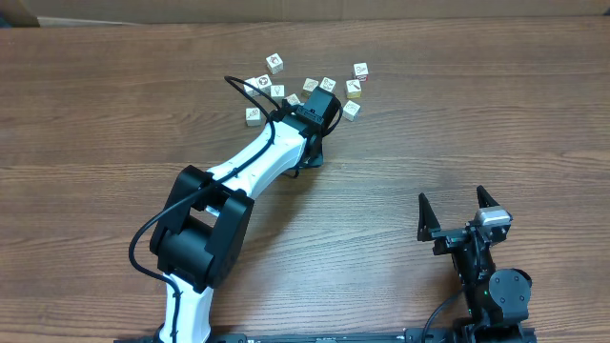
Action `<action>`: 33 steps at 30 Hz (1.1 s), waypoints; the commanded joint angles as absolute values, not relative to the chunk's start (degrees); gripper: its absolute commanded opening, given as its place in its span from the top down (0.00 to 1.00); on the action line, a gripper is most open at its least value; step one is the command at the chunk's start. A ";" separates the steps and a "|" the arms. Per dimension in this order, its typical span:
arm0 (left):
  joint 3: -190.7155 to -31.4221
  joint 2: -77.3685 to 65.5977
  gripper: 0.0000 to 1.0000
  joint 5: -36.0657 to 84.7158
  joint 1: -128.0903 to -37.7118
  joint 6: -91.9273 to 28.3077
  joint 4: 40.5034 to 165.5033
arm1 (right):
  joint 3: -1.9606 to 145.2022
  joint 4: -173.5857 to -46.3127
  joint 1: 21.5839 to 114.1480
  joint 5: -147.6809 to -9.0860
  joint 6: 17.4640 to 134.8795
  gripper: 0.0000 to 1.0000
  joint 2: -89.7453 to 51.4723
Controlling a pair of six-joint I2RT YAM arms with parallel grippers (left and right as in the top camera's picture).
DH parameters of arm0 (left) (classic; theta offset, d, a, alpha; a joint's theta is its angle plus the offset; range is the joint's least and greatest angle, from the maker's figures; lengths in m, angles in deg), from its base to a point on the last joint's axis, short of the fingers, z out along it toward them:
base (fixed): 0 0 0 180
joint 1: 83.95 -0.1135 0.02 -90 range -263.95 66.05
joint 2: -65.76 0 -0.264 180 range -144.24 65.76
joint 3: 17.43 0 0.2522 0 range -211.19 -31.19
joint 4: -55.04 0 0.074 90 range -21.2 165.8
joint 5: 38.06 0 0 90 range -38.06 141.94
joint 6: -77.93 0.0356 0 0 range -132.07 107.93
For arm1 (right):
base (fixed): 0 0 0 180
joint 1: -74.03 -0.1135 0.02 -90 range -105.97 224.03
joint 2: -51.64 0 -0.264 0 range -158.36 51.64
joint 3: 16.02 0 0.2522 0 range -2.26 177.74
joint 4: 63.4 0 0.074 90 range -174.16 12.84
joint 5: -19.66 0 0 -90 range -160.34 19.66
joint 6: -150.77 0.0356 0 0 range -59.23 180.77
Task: Form a horizontal line
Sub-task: 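Set the block down in front of the cluster and release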
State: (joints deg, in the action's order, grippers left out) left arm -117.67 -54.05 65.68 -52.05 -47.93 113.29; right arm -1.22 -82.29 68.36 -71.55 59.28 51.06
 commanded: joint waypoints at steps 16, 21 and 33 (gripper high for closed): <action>-140.77 -55.07 0.34 65.88 -55.87 -43.21 129.83 | -1.81 -81.96 68.14 -71.53 58.99 0.00 51.41; -161.34 -55.07 0.63 65.88 -58.45 -35.38 137.68 | -1.81 -81.96 68.14 -71.51 58.99 0.00 51.41; -184.05 -55.29 0.53 65.88 -63.52 -28.45 138.49 | -1.81 -81.96 68.14 -71.53 58.99 0.00 51.41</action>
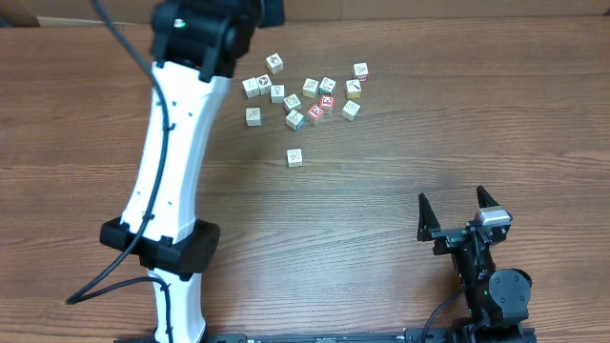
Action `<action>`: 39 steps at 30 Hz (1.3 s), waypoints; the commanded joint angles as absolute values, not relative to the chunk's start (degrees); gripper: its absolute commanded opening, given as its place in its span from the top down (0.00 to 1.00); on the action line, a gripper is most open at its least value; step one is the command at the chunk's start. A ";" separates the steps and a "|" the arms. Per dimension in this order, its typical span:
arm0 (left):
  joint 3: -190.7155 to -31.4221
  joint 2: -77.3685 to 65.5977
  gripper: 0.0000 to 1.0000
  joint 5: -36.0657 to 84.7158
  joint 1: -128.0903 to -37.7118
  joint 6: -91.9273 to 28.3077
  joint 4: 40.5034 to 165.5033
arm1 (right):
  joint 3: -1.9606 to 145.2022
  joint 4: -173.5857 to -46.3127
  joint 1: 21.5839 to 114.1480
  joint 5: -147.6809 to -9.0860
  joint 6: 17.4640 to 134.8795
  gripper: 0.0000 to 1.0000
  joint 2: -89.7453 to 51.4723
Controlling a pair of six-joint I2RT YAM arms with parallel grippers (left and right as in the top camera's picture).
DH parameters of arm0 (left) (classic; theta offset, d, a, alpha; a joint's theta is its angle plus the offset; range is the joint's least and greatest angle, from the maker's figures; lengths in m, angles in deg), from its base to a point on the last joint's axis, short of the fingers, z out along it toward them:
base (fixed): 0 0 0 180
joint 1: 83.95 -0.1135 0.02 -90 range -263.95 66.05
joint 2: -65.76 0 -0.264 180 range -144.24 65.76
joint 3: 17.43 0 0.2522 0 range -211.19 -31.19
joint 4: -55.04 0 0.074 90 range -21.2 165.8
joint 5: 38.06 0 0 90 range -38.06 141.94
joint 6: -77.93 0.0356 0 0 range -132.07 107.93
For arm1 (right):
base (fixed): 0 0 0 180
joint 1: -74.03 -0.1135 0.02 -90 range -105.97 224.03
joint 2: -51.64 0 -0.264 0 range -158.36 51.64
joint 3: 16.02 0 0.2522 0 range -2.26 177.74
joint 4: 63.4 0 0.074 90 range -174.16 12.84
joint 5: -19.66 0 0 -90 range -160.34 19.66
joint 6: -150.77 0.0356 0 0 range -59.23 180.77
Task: Form a horizontal line
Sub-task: 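Set the block down in front of the cluster and release, then move the left gripper back to the cluster toward the next block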
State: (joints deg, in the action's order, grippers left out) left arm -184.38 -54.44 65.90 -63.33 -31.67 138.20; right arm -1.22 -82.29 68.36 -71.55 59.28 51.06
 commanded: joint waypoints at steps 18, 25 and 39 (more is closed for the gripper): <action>-164.73 -65.00 0.04 64.83 -68.81 -33.04 138.42 | -1.81 -81.96 68.14 -71.51 58.99 0.00 51.41; -164.66 -73.52 0.27 59.67 -71.15 -33.55 138.16 | -1.81 -81.96 68.14 -71.51 58.99 0.00 51.41; -164.66 -78.59 0.43 60.45 -71.68 -36.67 131.54 | -1.81 -81.96 68.14 -71.51 58.99 0.00 51.41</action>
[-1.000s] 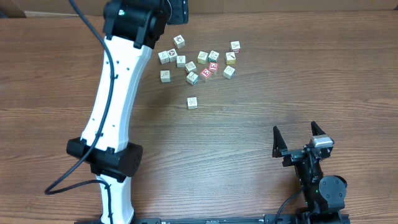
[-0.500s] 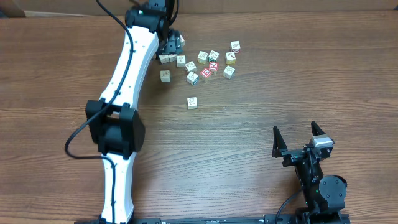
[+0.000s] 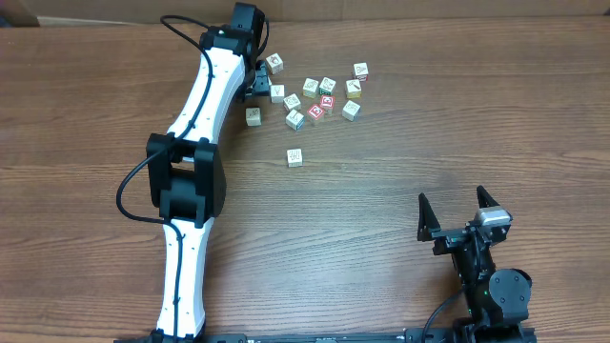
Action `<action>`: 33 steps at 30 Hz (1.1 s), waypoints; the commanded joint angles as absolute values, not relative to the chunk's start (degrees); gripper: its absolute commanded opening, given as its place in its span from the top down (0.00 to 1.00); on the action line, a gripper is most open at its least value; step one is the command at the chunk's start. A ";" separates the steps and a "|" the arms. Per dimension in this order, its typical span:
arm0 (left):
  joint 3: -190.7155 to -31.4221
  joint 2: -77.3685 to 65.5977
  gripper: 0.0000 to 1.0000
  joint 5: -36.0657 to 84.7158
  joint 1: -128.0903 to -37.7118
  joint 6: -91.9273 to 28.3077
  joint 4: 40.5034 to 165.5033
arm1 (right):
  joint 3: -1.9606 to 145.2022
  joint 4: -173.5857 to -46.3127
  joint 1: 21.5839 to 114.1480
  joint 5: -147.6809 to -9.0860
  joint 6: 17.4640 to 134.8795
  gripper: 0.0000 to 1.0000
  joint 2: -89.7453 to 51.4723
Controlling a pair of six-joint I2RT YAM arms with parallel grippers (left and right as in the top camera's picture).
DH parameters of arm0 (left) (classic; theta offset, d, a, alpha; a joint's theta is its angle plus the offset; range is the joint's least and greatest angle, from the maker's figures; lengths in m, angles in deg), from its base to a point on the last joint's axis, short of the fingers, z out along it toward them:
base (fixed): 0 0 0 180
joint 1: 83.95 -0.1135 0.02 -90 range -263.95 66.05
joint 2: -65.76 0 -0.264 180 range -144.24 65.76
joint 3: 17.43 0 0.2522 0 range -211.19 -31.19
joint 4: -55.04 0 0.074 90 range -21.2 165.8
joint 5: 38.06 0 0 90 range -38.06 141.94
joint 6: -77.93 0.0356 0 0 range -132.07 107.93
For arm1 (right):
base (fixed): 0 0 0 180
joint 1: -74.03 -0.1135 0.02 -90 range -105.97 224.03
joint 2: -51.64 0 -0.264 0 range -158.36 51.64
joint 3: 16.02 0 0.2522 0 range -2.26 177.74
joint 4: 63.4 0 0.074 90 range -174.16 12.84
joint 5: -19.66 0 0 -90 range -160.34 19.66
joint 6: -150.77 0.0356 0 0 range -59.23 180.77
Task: Form a horizontal line
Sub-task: 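Move the left gripper back to the cluster toward the next block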
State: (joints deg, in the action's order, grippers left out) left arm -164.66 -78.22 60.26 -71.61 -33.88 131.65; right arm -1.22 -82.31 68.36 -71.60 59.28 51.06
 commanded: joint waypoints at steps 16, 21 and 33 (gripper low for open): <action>-164.66 -82.09 0.41 62.05 -71.70 -39.49 128.06 | -1.81 -81.96 68.14 -71.53 58.99 0.00 51.41; -164.66 -82.09 0.40 64.13 -71.72 -39.47 128.26 | -1.81 -81.96 68.14 -71.51 58.99 0.00 51.41; -164.73 -82.09 0.34 63.45 -73.49 -39.06 129.83 | -1.81 -81.96 68.14 -71.53 58.99 0.00 51.41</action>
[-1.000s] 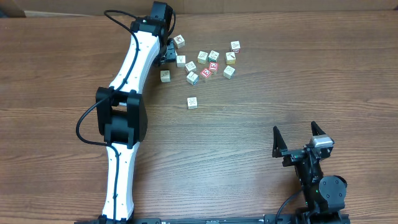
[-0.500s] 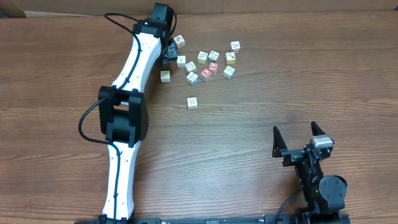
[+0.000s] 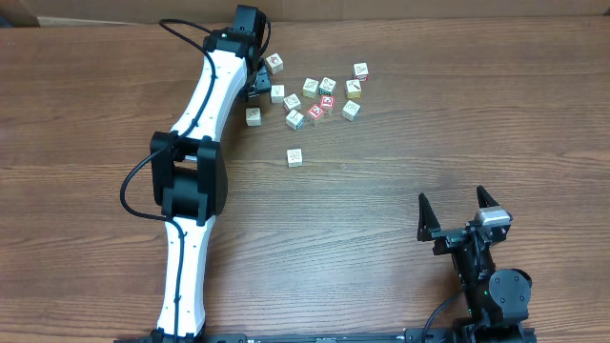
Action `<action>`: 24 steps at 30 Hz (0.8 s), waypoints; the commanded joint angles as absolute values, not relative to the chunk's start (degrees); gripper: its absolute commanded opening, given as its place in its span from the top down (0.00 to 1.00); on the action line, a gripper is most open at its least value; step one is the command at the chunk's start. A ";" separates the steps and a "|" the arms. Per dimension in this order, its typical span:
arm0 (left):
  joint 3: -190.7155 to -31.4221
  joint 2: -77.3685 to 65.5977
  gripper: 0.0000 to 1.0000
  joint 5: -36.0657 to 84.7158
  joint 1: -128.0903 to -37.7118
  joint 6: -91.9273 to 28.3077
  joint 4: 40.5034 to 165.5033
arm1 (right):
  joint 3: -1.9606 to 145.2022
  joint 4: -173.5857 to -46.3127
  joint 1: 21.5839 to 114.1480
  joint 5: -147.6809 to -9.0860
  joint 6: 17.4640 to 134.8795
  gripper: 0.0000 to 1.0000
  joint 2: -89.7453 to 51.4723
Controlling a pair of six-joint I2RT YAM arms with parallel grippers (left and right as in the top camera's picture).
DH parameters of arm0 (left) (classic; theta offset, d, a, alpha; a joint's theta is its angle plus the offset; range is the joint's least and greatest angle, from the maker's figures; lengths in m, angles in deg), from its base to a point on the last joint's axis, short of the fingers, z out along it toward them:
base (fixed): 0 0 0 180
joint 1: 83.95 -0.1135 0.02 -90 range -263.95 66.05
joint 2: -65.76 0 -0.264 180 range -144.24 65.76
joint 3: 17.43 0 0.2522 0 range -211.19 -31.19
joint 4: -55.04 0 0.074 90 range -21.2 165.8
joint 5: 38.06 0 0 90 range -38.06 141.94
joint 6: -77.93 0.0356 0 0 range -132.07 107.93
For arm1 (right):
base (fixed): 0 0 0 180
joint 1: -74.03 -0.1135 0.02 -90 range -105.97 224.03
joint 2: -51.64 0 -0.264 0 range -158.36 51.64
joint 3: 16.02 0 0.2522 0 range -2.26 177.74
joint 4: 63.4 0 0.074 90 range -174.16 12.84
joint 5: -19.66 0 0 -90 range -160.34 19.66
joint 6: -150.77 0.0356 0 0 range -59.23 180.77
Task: Form a horizontal line
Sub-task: 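Move the left gripper back to the cluster toward the next block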
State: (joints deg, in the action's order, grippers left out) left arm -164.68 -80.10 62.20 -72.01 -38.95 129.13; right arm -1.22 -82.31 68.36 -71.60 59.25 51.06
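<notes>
Several small picture cubes lie scattered at the back of the table, among them a white one [image 3: 274,63], a red one [image 3: 329,100] and one at the right end [image 3: 360,70]. One cube [image 3: 294,157] lies alone, nearer the front than the cluster. My left gripper [image 3: 255,86] reaches down at the cluster's left edge, beside a white cube [image 3: 277,92]. Its fingers are hidden under the wrist, and so is whatever lies beneath. My right gripper [image 3: 456,203] stands open and empty at the front right, far from the cubes.
The left arm [image 3: 205,124] stretches from the front left edge diagonally up to the cluster. The wooden table [image 3: 457,124] runs on to the right and to the left of the cubes.
The left wrist has shifted very slightly at the cluster's left edge. No visible cube has moved. The right arm is still.
First my left gripper was low just in front of the cluster. Then the arm was raised high, and a lone cube lay where the gripper had been, with two cubes showing at the cluster's left. Later the gripper was down over those two cubes, where it remains.
</notes>
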 commanded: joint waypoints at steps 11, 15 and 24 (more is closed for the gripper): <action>-164.81 -82.07 0.34 62.57 -76.18 -38.86 132.43 | -1.81 -81.96 68.14 -71.51 58.99 0.00 51.41; -164.81 -82.07 0.33 62.40 -76.22 -37.02 132.00 | -1.81 -81.96 68.14 -71.53 58.99 0.00 51.41; -164.79 -82.09 0.48 62.42 -75.68 -27.23 128.54 | -1.81 -81.96 68.14 -71.53 58.99 0.00 51.41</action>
State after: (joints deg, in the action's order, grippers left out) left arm -164.73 -81.06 62.05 -76.16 -32.52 129.11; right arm -1.22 -82.29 68.36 -71.58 59.28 51.06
